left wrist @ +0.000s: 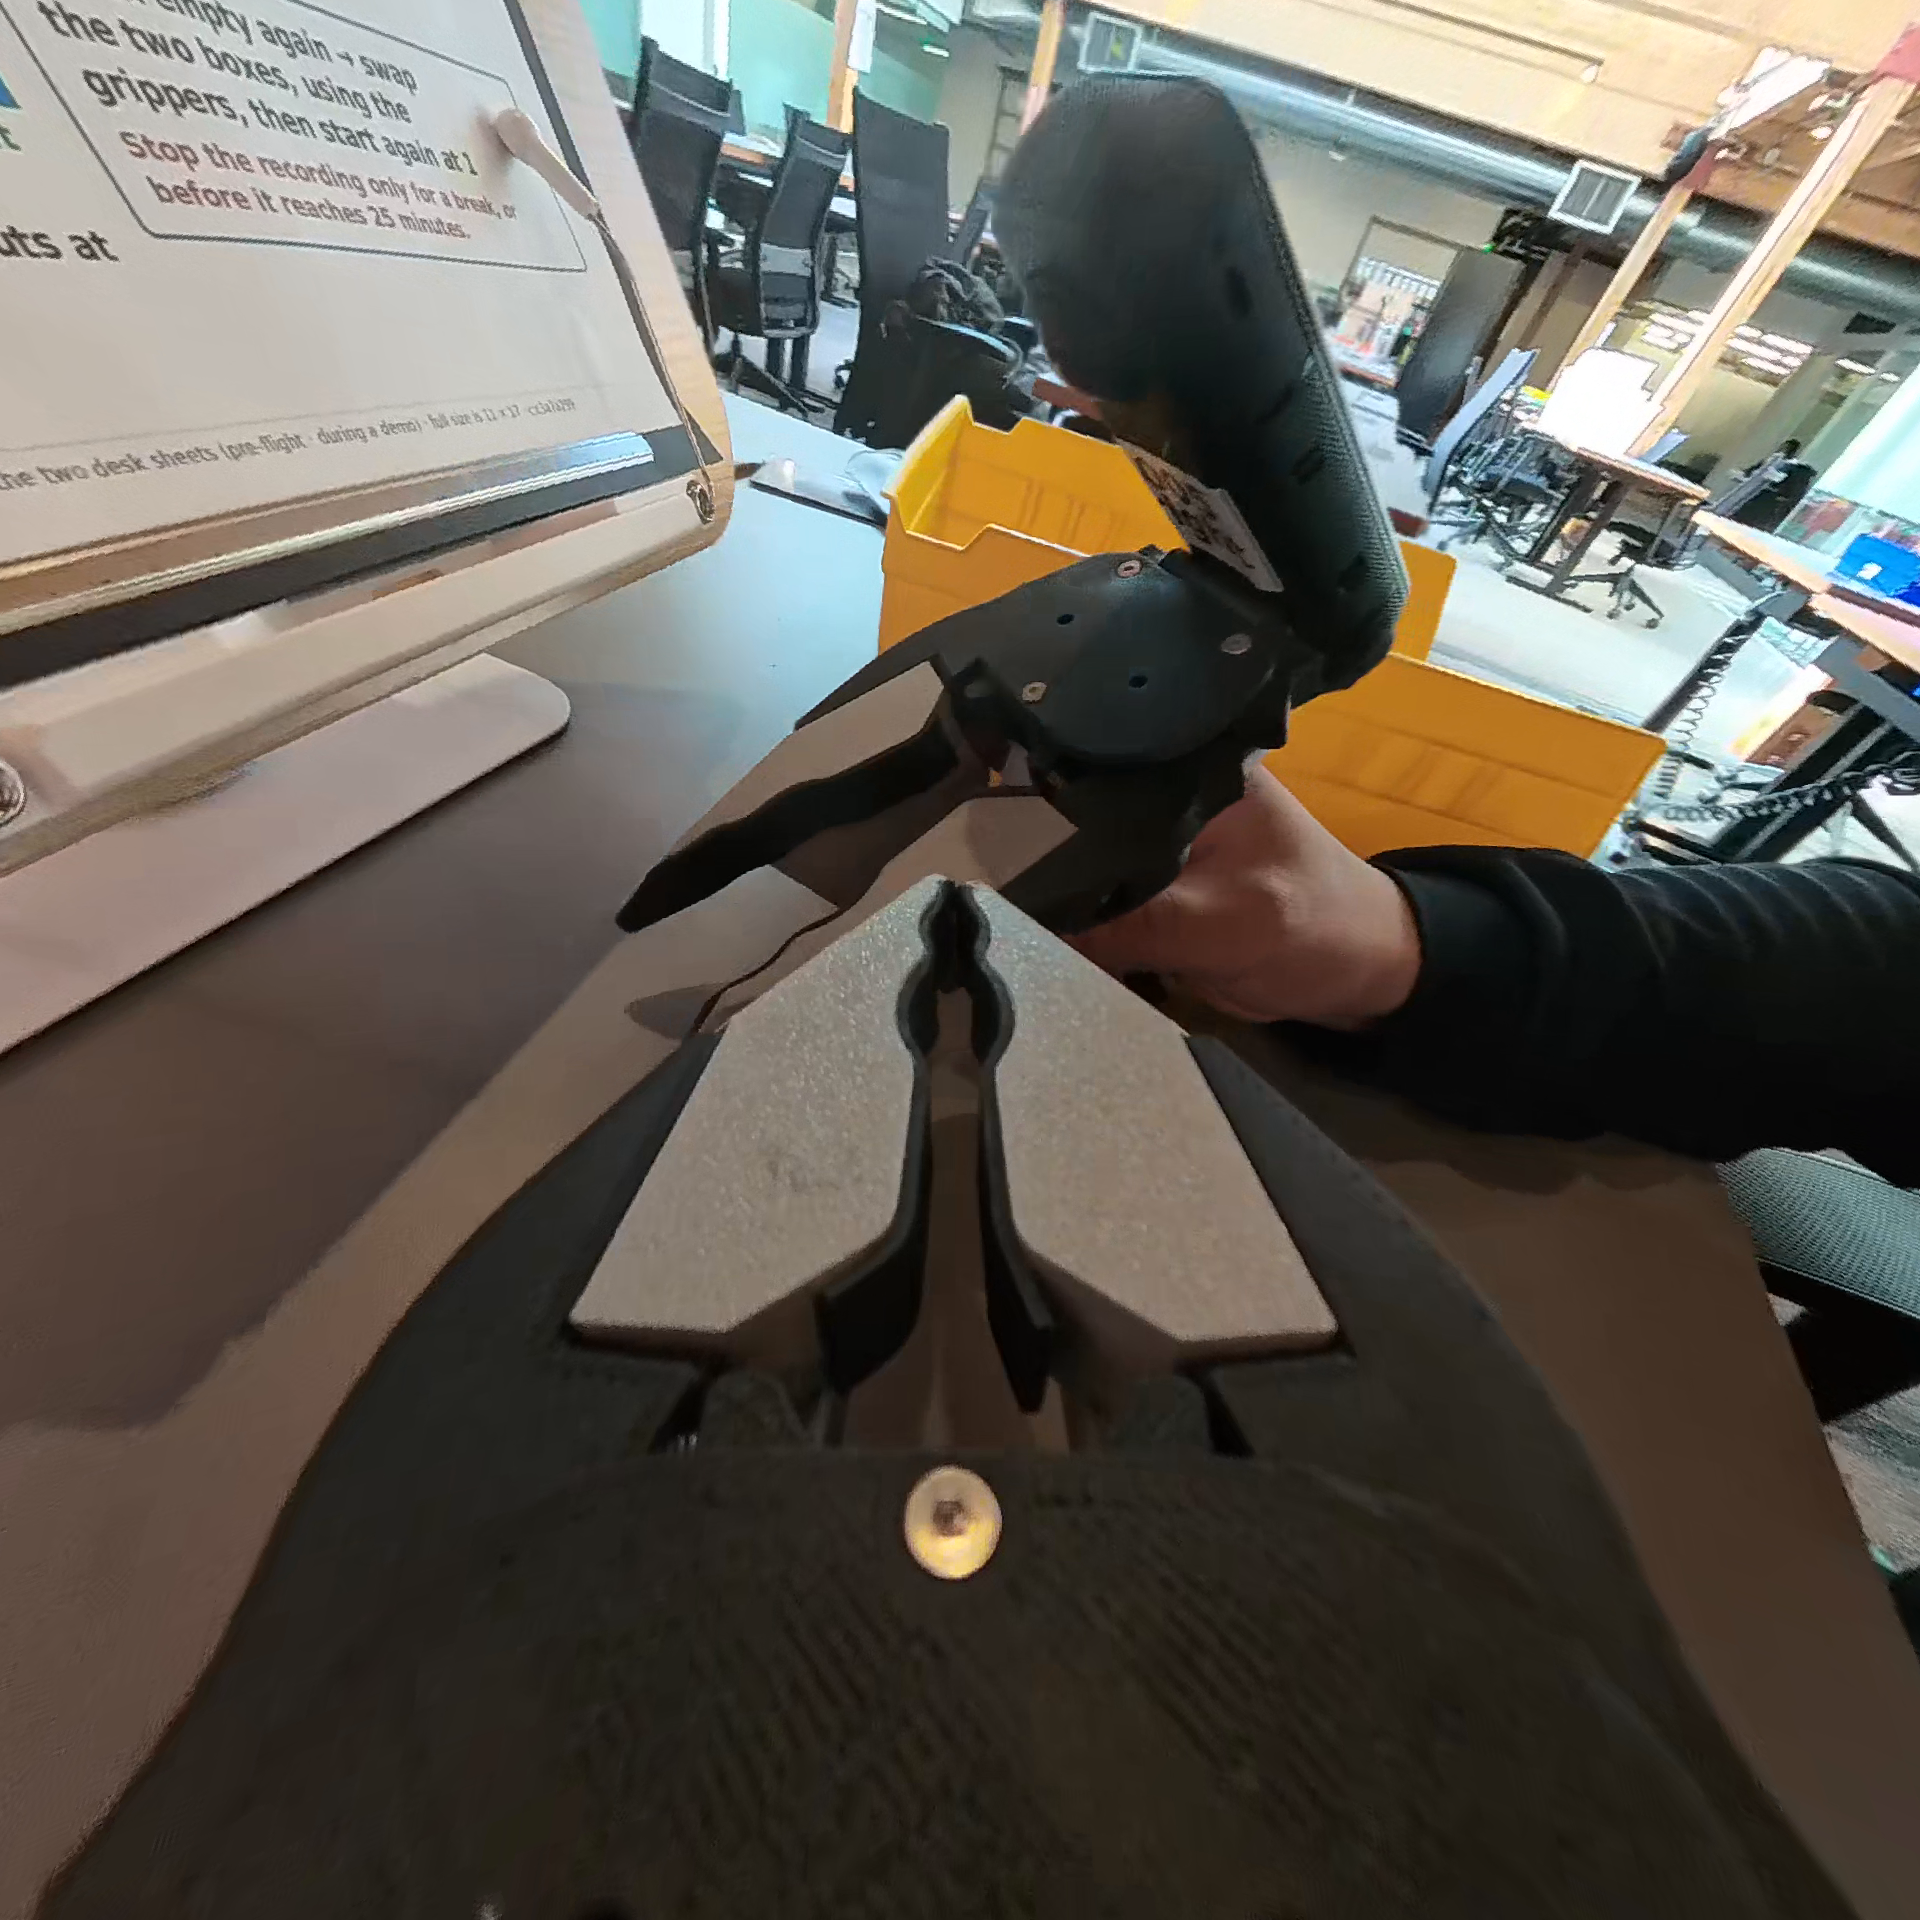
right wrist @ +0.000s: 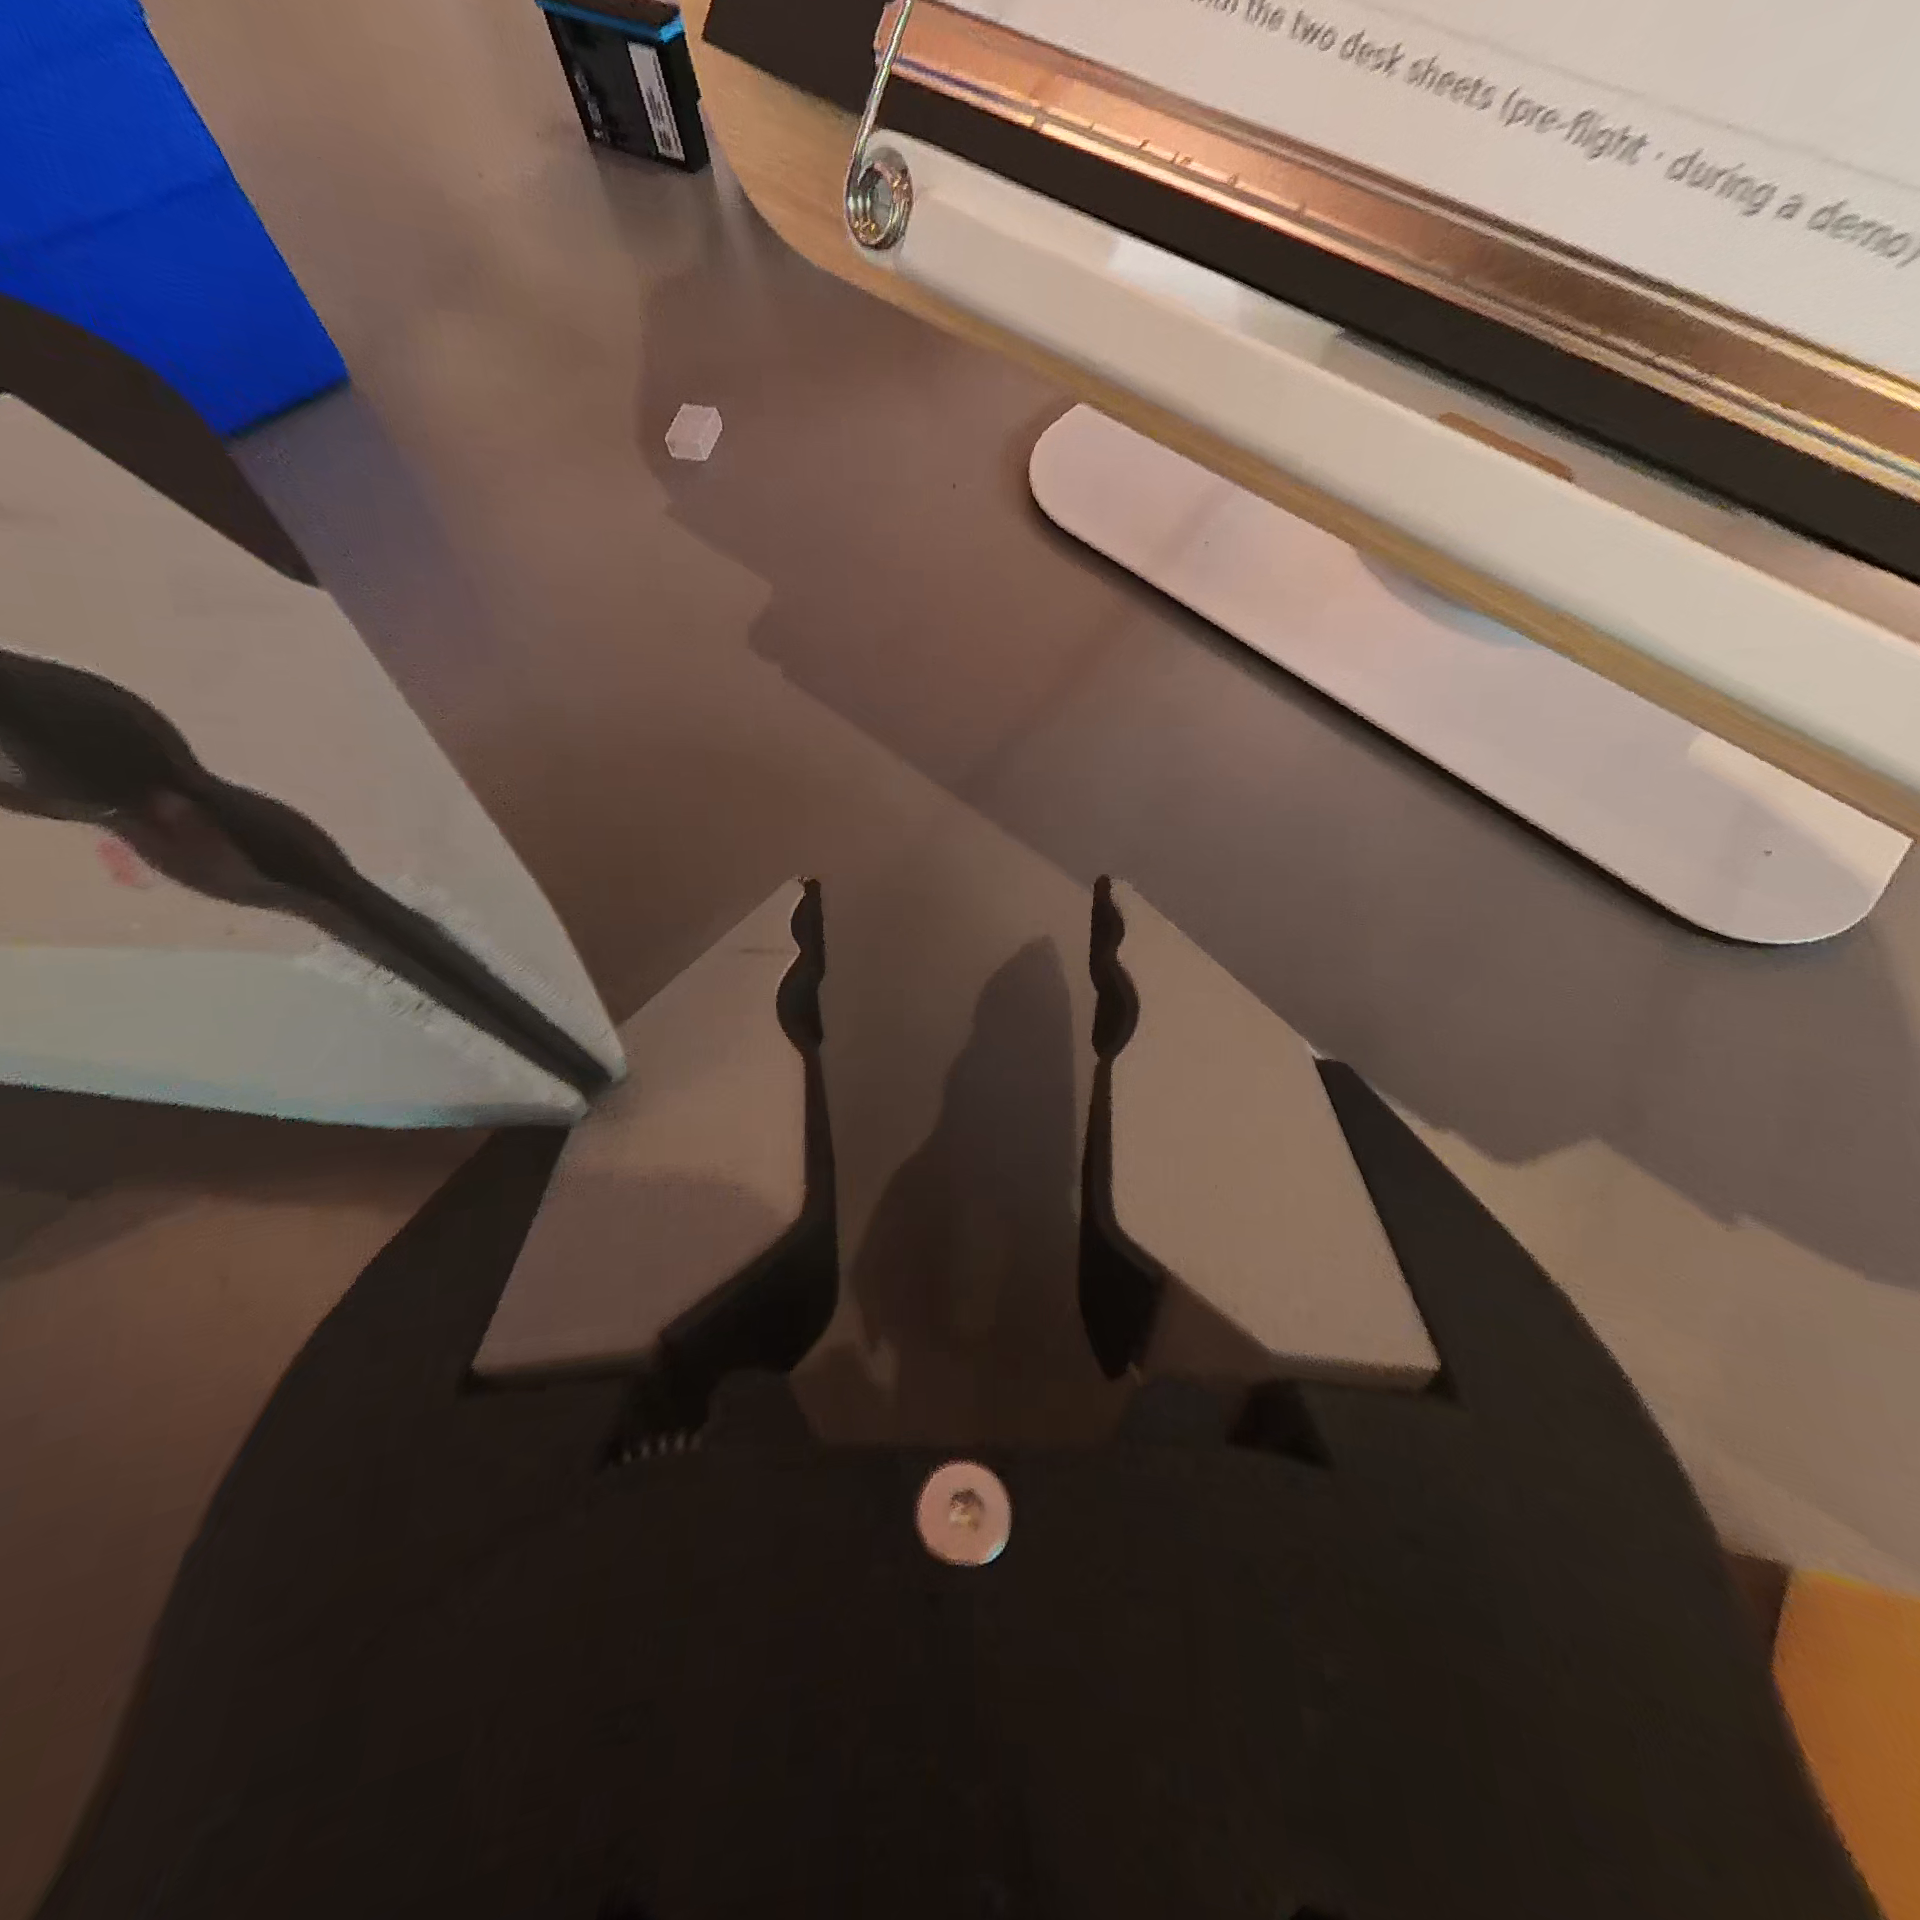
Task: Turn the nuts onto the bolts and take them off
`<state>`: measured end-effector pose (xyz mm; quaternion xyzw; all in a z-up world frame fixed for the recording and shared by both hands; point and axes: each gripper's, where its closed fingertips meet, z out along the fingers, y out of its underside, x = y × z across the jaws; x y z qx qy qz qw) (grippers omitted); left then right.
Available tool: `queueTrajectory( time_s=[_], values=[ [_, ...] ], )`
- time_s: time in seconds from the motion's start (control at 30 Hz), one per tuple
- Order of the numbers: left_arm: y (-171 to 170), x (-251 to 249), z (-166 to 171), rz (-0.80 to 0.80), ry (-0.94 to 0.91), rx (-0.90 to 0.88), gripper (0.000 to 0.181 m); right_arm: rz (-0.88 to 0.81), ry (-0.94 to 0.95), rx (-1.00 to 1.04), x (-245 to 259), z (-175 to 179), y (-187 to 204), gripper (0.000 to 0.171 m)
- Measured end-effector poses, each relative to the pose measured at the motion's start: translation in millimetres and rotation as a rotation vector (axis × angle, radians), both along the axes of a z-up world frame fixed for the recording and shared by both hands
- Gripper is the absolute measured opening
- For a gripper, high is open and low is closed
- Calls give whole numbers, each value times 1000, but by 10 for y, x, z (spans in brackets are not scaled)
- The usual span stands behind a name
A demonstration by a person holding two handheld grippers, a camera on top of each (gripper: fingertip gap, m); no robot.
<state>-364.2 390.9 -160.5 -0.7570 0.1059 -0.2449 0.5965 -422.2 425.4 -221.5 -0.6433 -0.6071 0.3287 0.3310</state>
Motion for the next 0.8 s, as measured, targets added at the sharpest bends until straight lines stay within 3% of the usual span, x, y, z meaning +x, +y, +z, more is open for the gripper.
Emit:
queueTrajectory(
  time_s=[0.17, 0.3, 0.43, 0.53, 0.67, 0.8],
  values=[
    [-238, 55, -43, 61, -113, -71, 0, 14, -11, 43, -8, -15, -30, 48],
    [-692, 427, -52, 4, -158, -113, 1, 21, -6, 6, -6, -11, -33, 48],
    [-1257, 820, 3, -74, -36, -164, 8, 28, -9, -29, -6, -17, -37, 48],
    [-1592, 851, 340, -64, 60, -148, 13, 34, -18, -21, -8, -30, -48, 47],
    [-1927, 319, 784, 81, 188, -186, 19, 38, -14, -16, -8, -24, -55, 46],
    [-2374, -1001, 794, 459, 412, -395, 28, 36, -7, -39, -6, -15, -49, 46]
  ],
)
